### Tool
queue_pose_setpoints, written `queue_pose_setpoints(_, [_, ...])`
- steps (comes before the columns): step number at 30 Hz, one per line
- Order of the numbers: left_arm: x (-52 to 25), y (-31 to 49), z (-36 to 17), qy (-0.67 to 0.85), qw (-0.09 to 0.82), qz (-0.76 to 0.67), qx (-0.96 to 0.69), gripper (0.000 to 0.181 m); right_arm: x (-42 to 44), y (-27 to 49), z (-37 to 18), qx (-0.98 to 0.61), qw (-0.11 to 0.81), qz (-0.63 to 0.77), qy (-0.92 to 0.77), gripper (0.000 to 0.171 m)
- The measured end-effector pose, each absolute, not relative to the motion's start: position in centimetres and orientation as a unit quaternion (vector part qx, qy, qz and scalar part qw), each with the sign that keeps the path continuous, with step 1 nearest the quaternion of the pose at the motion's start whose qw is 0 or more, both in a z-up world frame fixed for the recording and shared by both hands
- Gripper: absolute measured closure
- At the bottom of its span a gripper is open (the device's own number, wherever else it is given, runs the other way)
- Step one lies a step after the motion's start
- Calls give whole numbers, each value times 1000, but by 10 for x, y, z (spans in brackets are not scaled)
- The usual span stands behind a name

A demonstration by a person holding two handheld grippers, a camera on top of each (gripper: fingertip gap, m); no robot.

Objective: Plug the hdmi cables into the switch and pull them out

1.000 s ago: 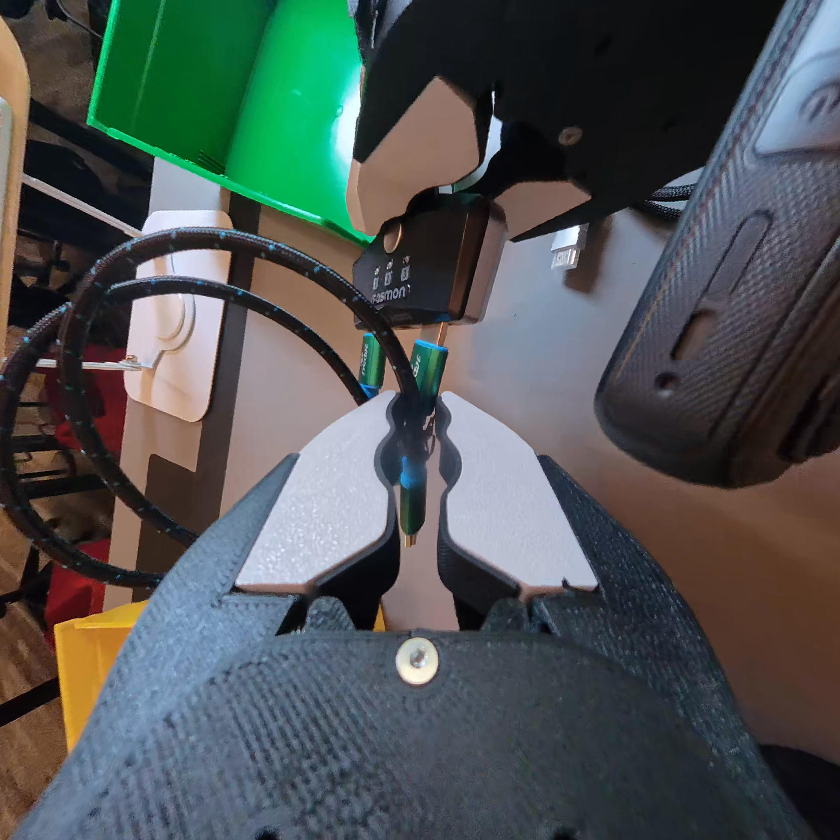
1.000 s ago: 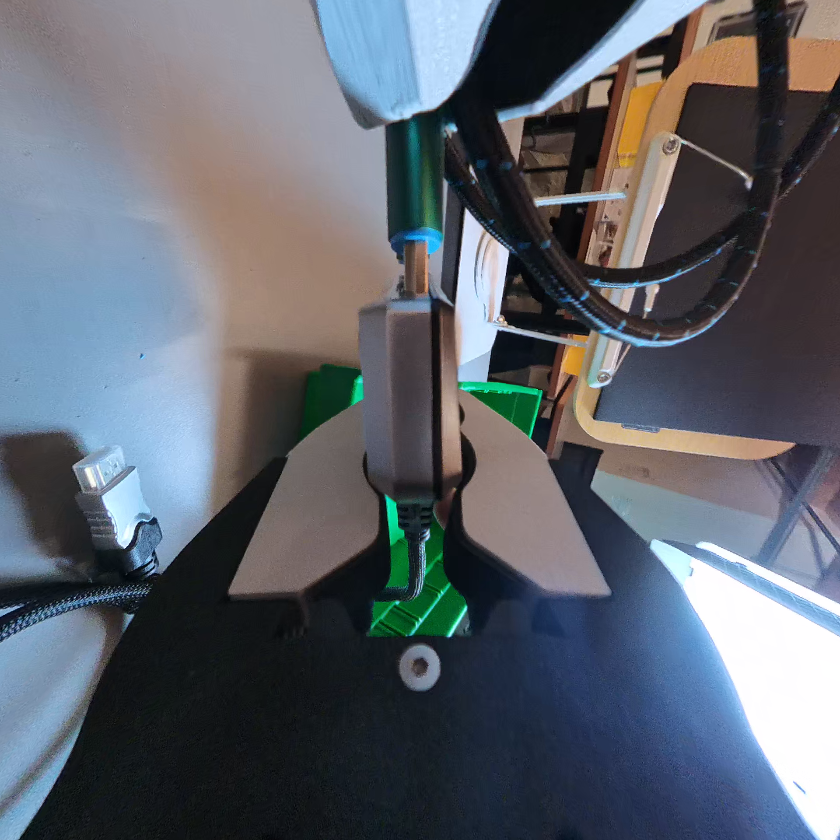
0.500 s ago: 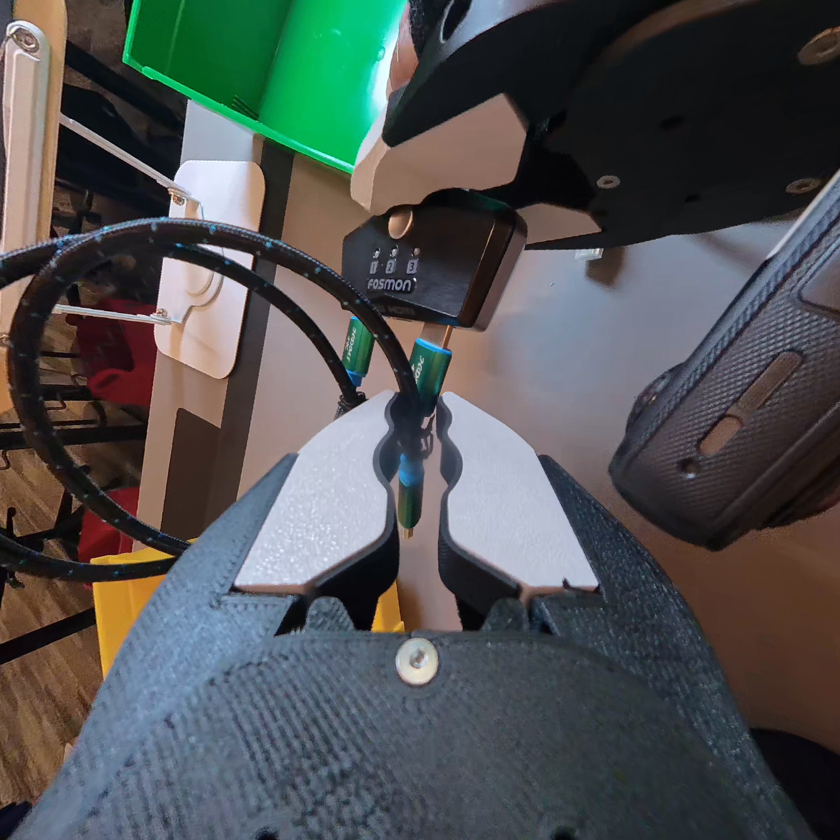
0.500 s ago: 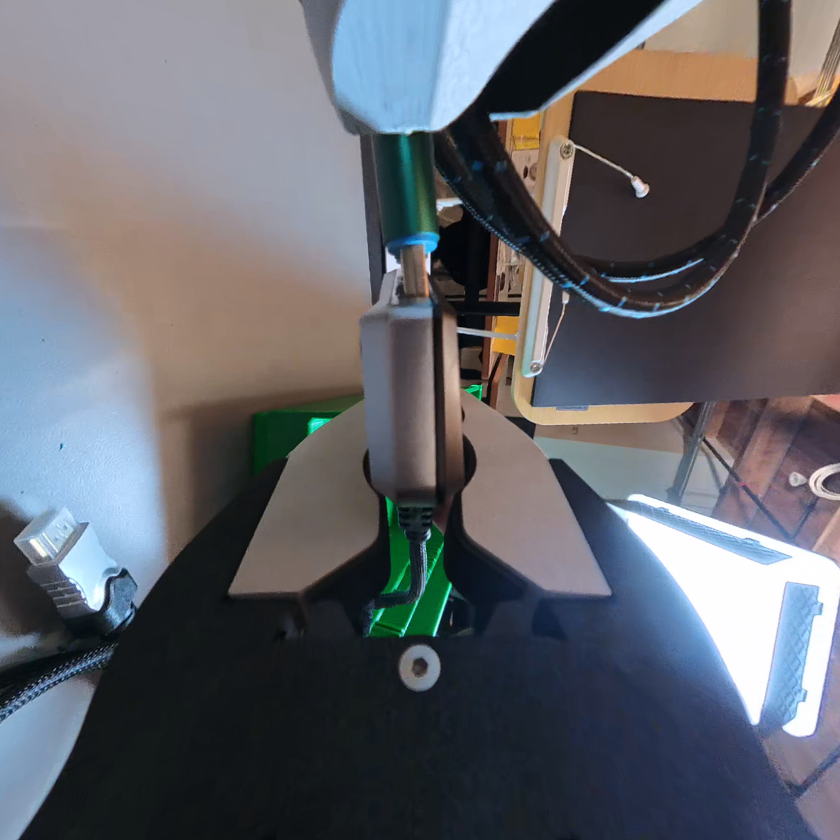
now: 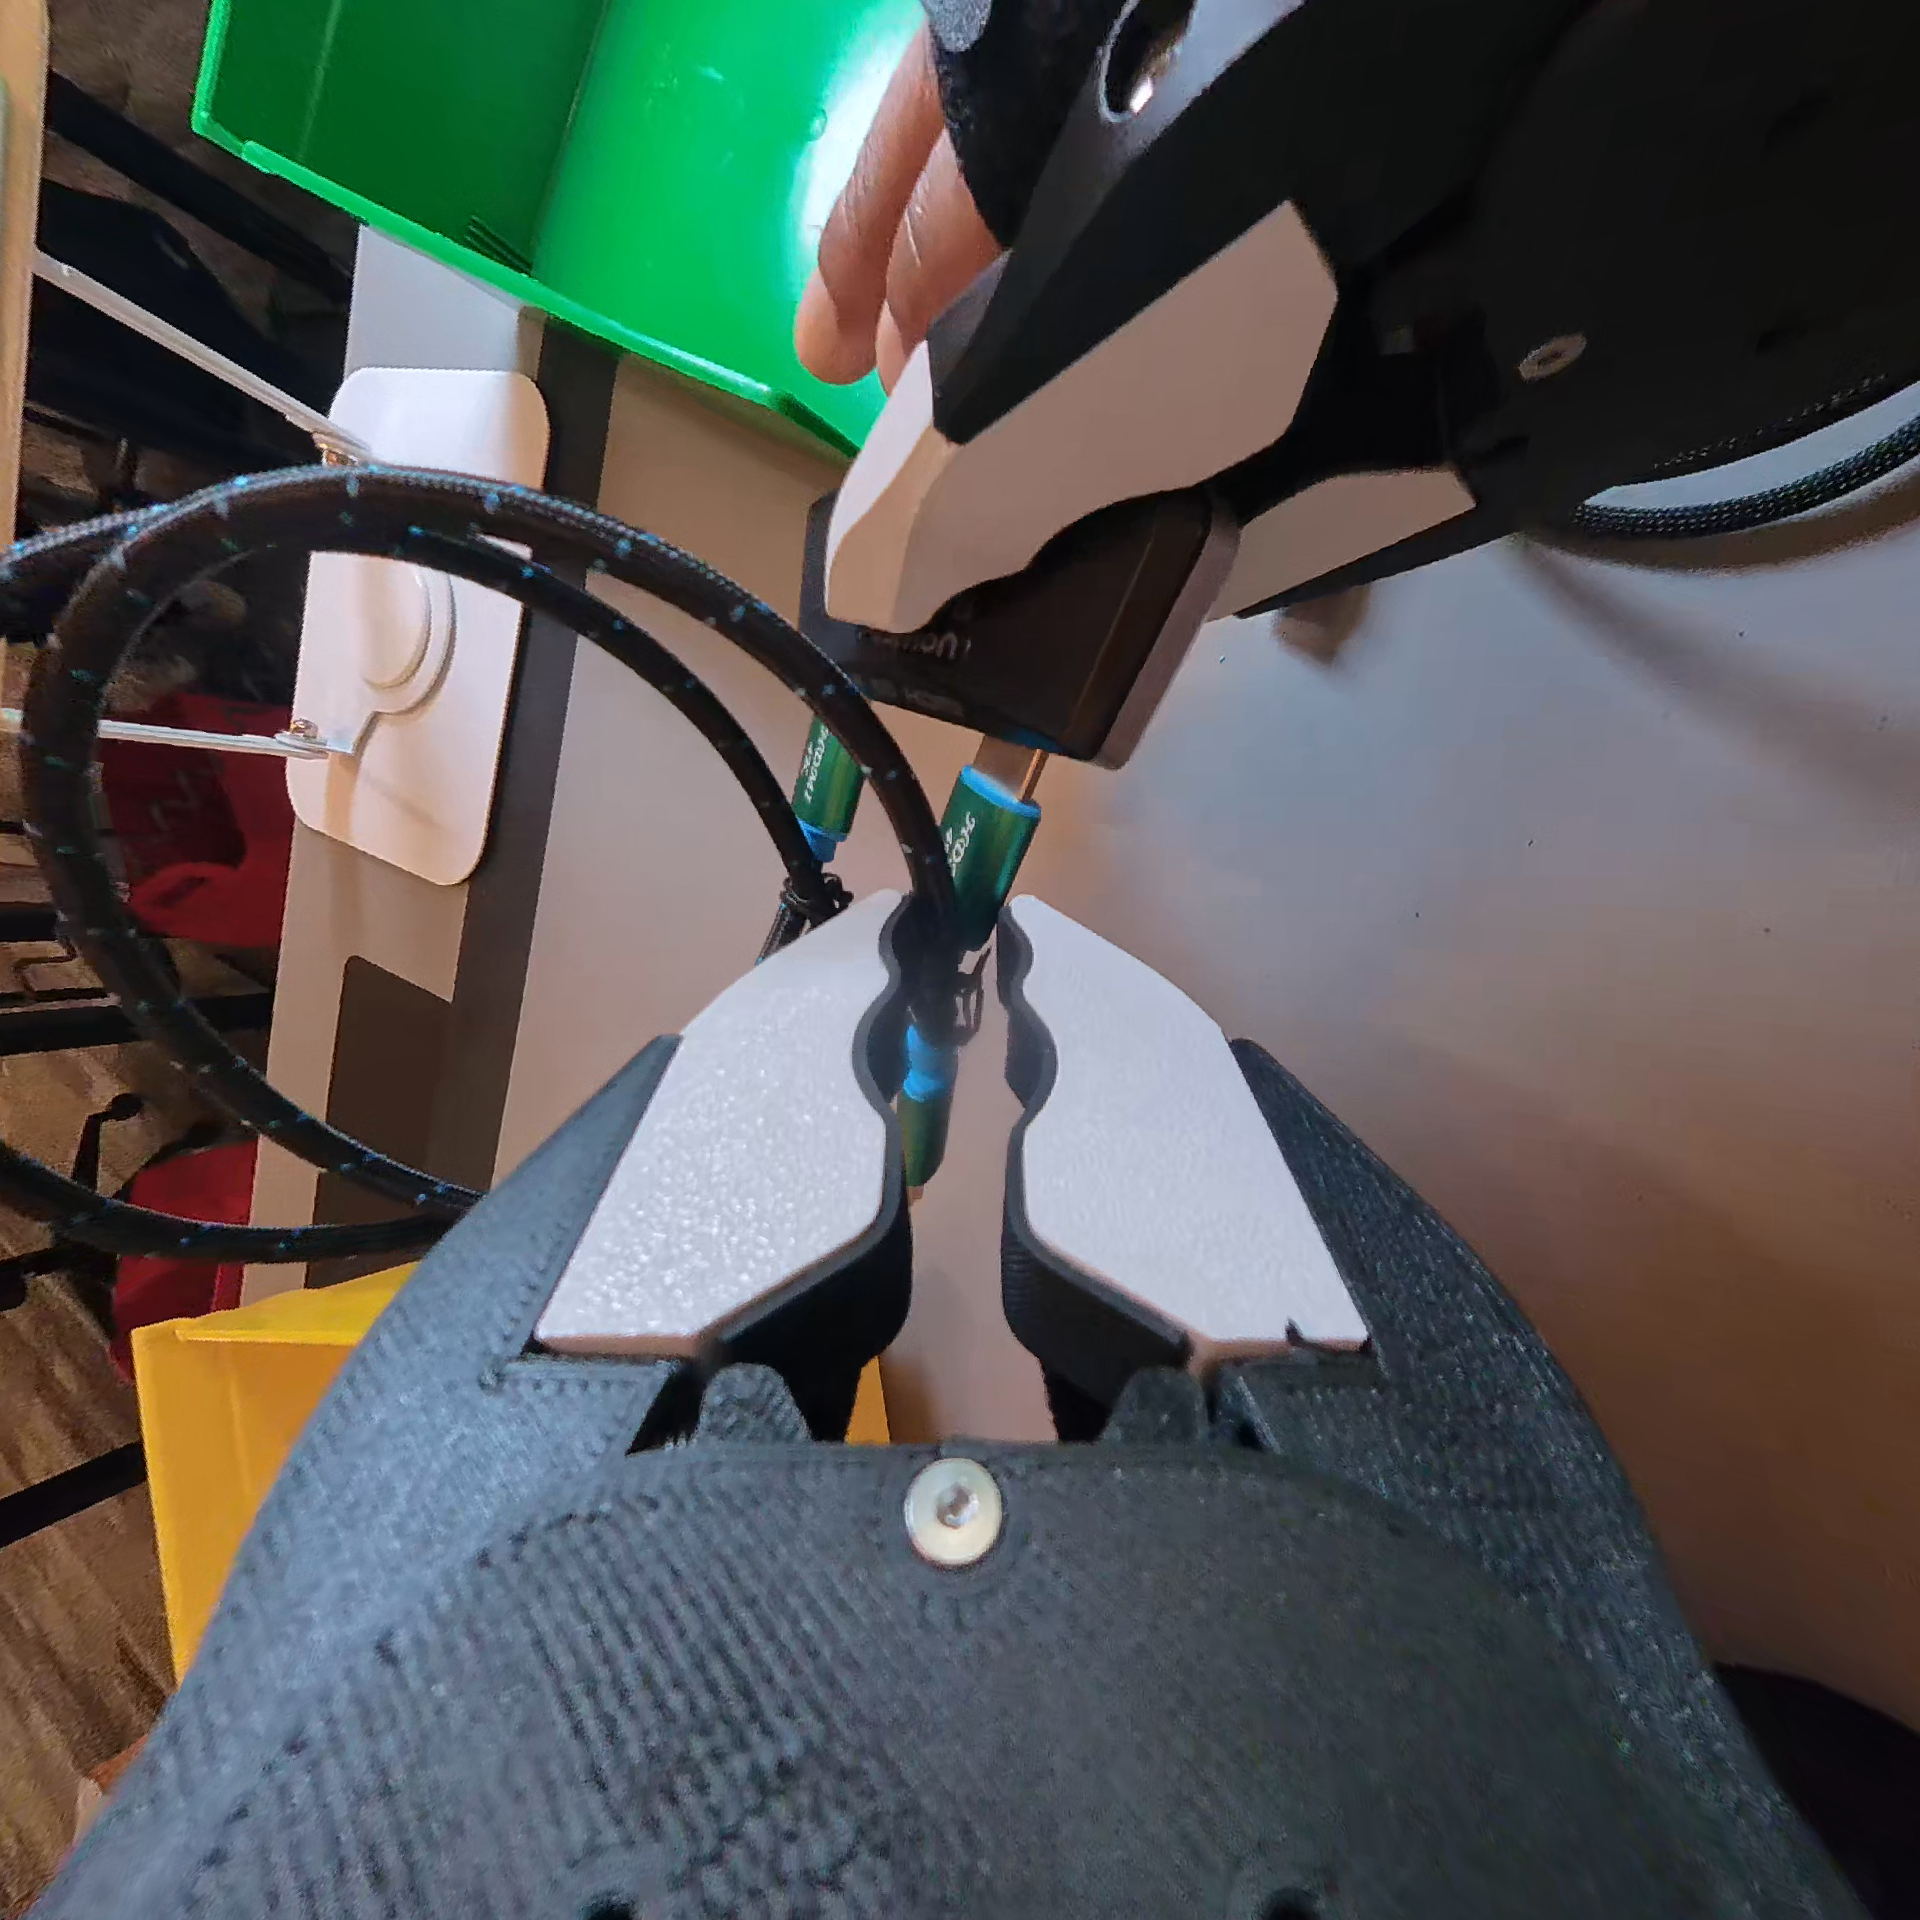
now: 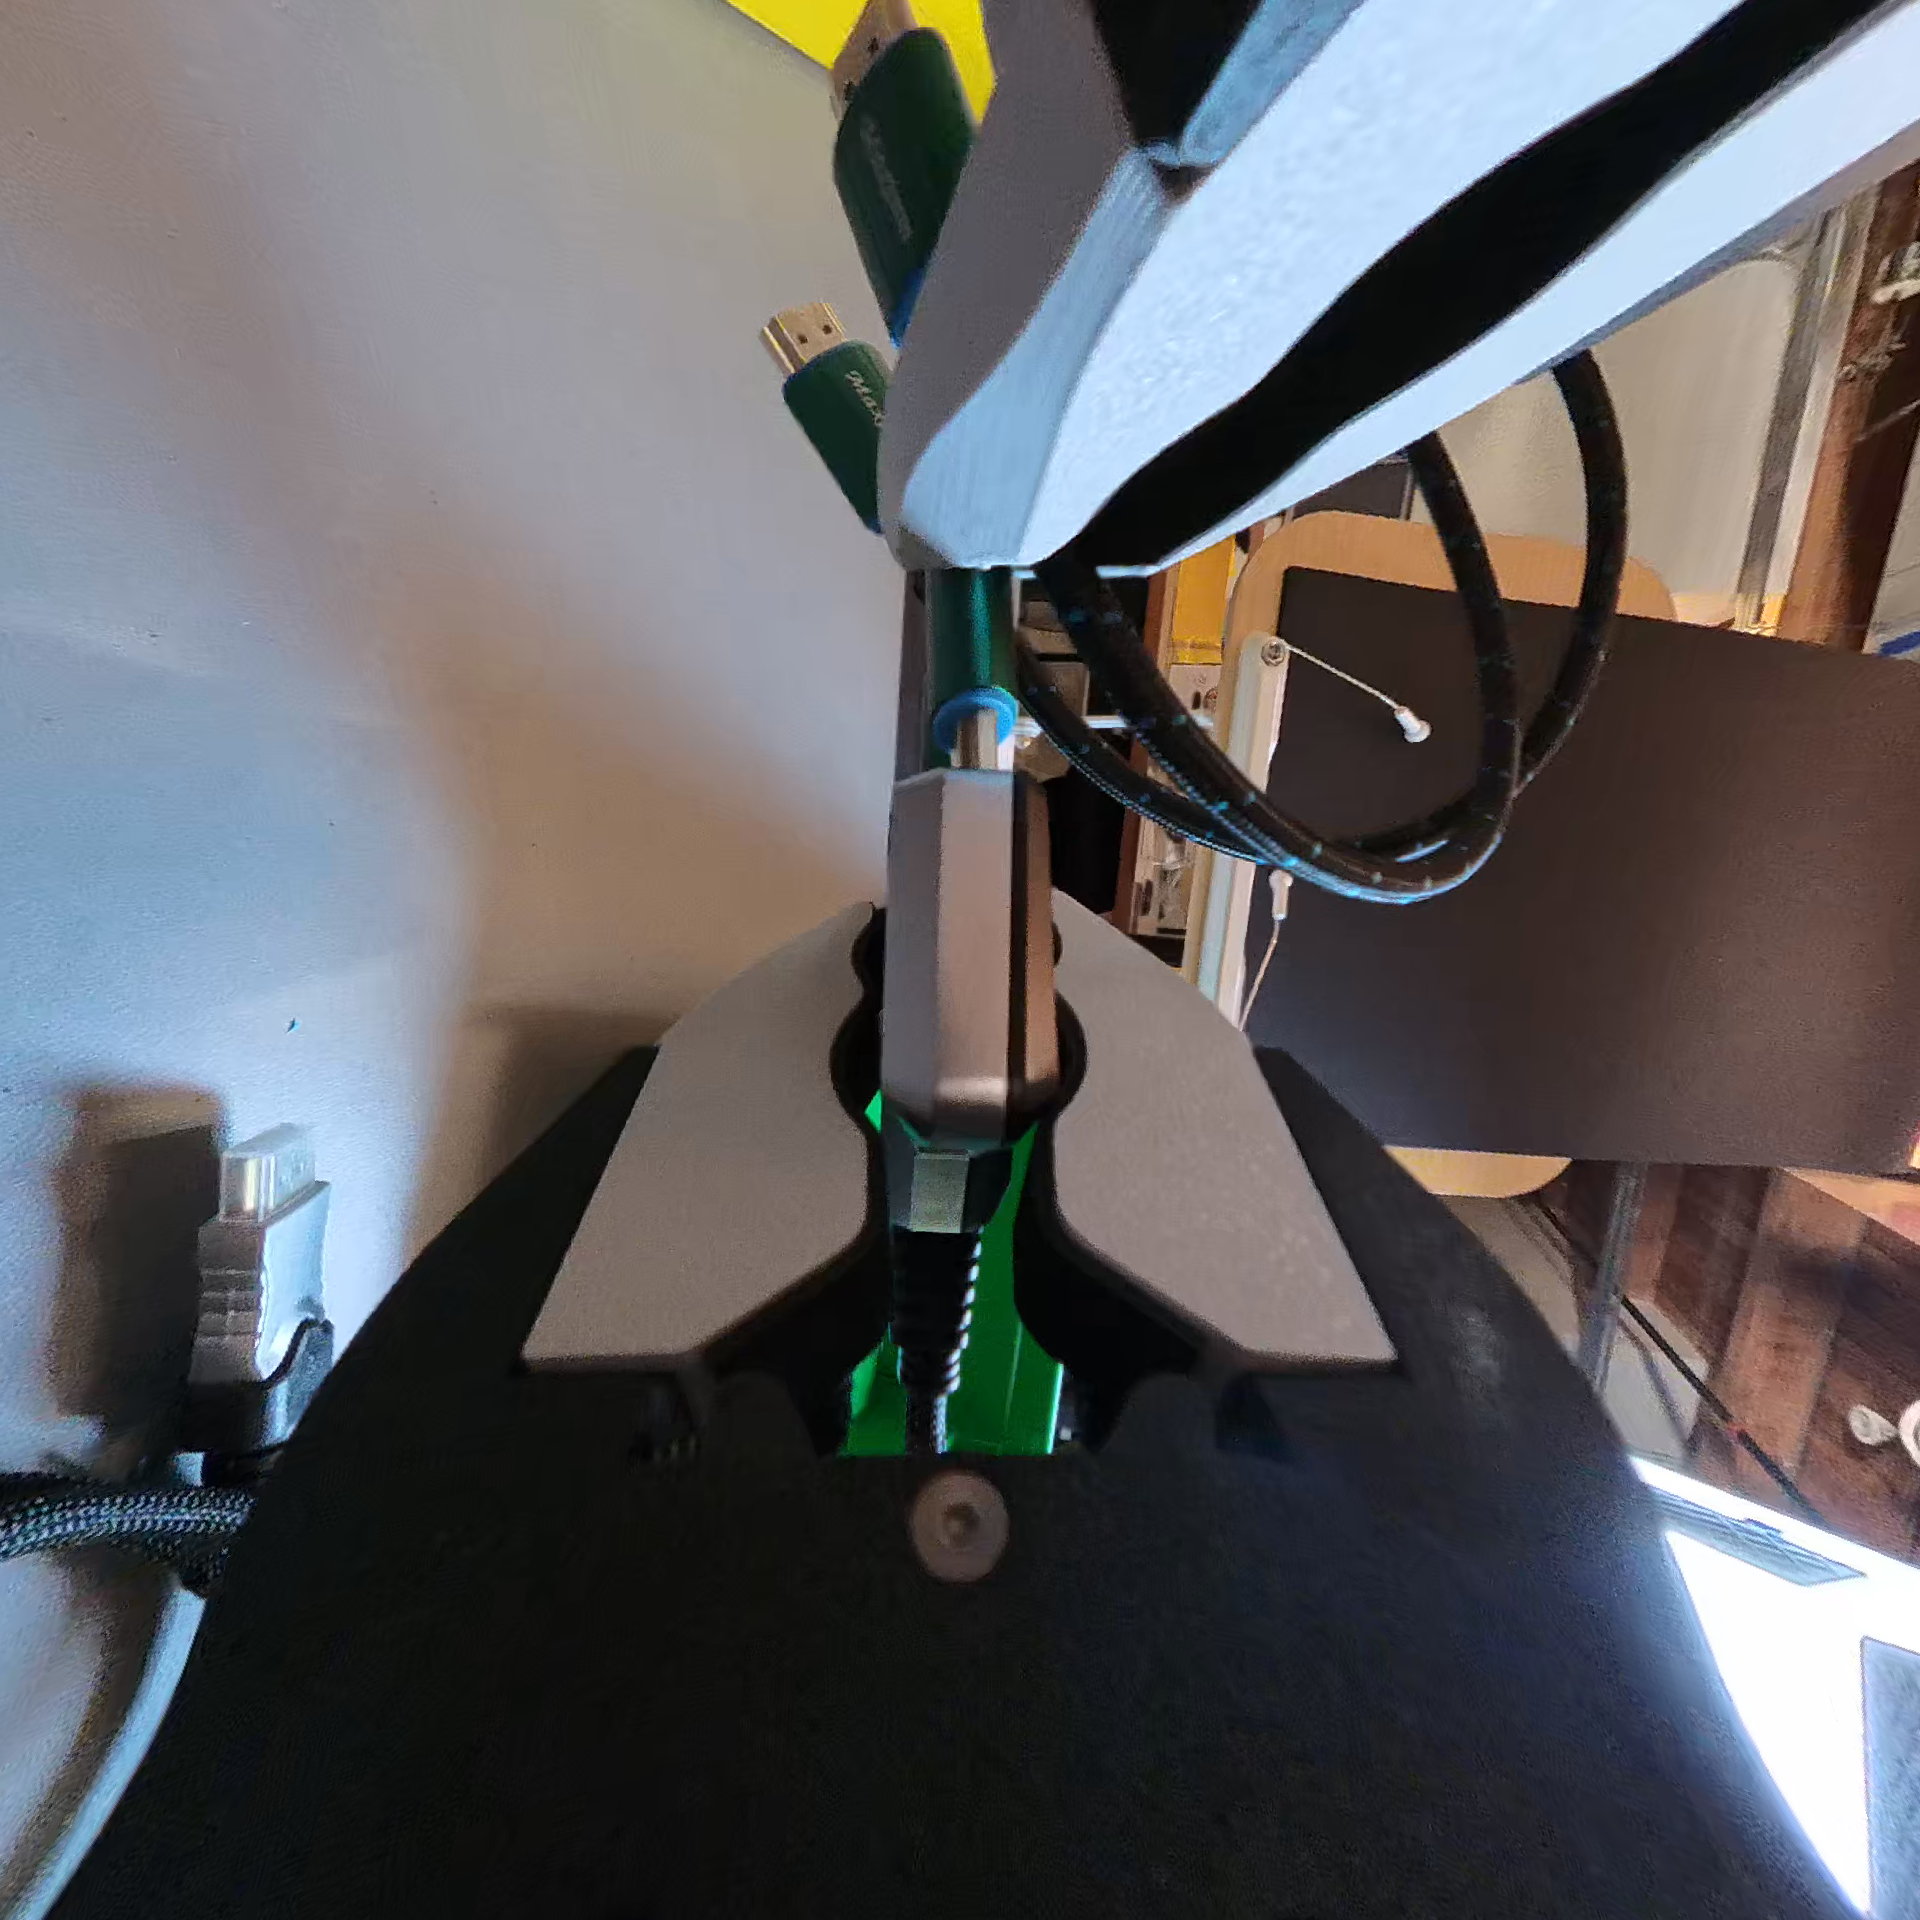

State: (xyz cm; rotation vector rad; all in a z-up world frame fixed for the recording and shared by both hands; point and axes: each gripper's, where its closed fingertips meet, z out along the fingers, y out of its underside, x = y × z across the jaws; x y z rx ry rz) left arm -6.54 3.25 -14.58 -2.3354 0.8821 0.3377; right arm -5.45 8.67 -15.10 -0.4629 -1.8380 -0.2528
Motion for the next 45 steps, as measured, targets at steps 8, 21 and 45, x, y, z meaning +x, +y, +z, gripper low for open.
queue_pose_setpoints(8, [-61, 34, -146, 369, 320, 129, -863, 168, -52, 90, -157, -239, 550, -116, -792, 149])
queue_pose_setpoints(21, [-25, 28, -133, 428, 381, 21, -819, 168, -48, 69, -154, -199, 545, 14, -814, 148])
queue_pose_setpoints(45, [-43, 29, -17, 282, 676, -180, -657, 138, 6, 32, 12, -248, 564, 529, -584, 148])
